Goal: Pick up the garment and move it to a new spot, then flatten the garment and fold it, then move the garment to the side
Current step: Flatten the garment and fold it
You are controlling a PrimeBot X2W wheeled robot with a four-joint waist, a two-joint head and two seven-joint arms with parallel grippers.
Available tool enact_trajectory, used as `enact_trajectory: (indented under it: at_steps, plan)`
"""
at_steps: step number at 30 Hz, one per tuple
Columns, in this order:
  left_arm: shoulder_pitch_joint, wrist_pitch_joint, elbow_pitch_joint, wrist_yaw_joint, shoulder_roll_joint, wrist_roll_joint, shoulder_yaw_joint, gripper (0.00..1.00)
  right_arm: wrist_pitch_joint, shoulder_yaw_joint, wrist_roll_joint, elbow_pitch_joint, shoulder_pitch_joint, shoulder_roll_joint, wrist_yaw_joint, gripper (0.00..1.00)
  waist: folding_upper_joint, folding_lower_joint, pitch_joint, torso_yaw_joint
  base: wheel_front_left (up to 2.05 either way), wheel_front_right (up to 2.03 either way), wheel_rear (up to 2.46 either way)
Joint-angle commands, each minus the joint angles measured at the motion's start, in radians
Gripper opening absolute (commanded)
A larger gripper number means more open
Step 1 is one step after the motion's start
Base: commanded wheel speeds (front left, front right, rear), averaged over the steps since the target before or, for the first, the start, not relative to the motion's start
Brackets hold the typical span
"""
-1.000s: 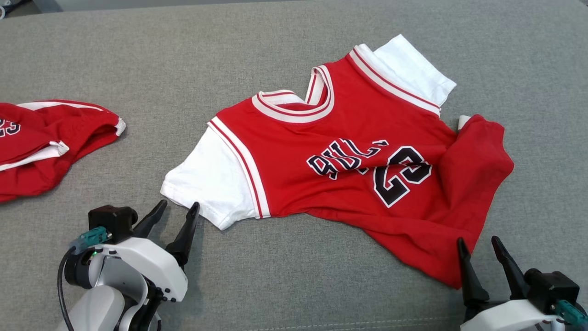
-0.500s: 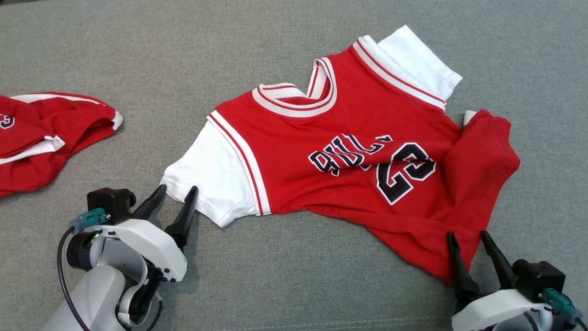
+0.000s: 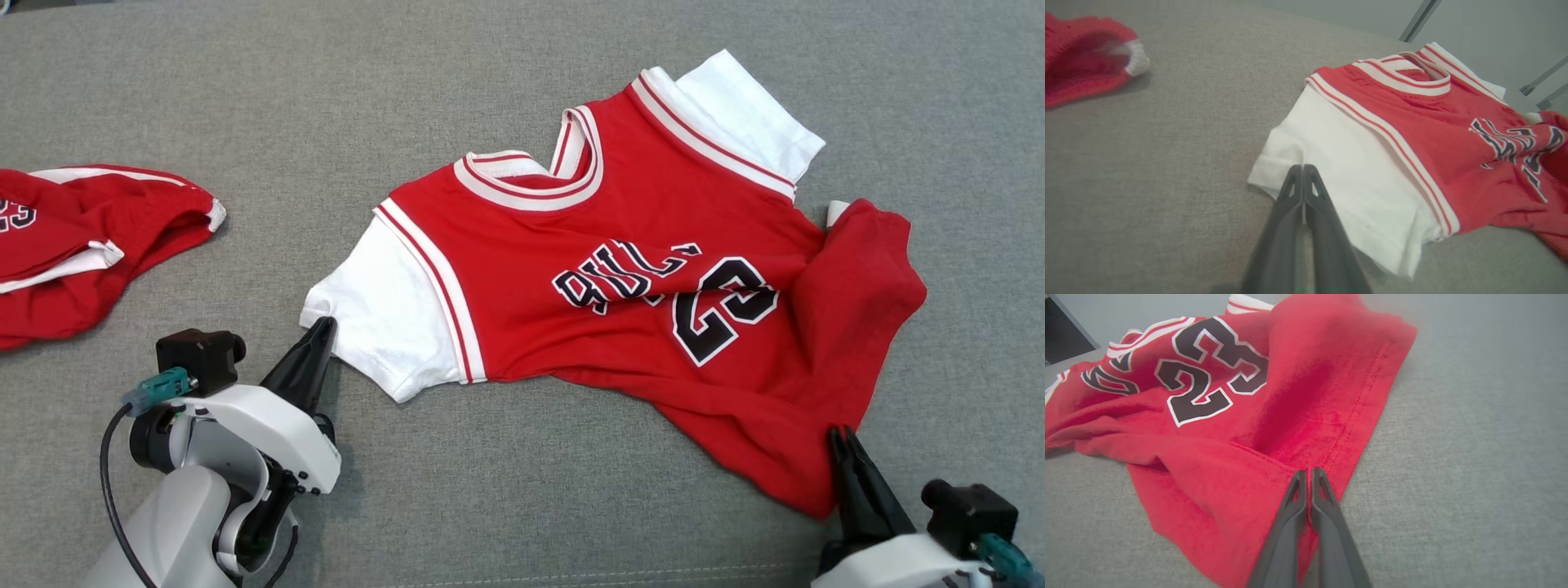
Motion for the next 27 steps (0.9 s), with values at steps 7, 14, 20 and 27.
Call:
enact_trajectory:
  at_steps: [7, 14, 20, 27]
  plan:
    - [0.089, -0.022, -0.17, 0.039, 0.064, -0.038, 0.075, 0.0, -0.036, -0.009, 0.024, -0.192, 0.139, -0.011, 0.004, 0.0, 0.0, 0.0, 0.009, -0.011, 0.0, 0.0, 0.0]
    - [-0.098, 0.177, -0.194, -0.012, 0.122, -0.145, 0.112, 0.0, 0.115, 0.068, 0.117, -0.187, -0.238, -0.04, 0.004, 0.0, 0.0, 0.0, 0.011, -0.061, 0.0, 0.0, 0.0]
    - [-0.689, 0.374, 0.076, 0.01, 0.196, -0.098, 0.147, 0.0, 0.179, 0.145, 0.049, 0.13, -1.085, -0.115, 0.004, 0.0, 0.0, 0.0, -0.036, -0.119, 0.0, 0.0, 0.0]
    - [-1.075, 0.319, 0.205, -0.05, 0.172, -0.003, 0.111, 0.0, 0.13, 0.225, 0.044, 0.367, -1.475, -0.113, 0.004, 0.0, 0.0, 0.0, -0.014, -0.09, 0.0, 0.0, 0.0]
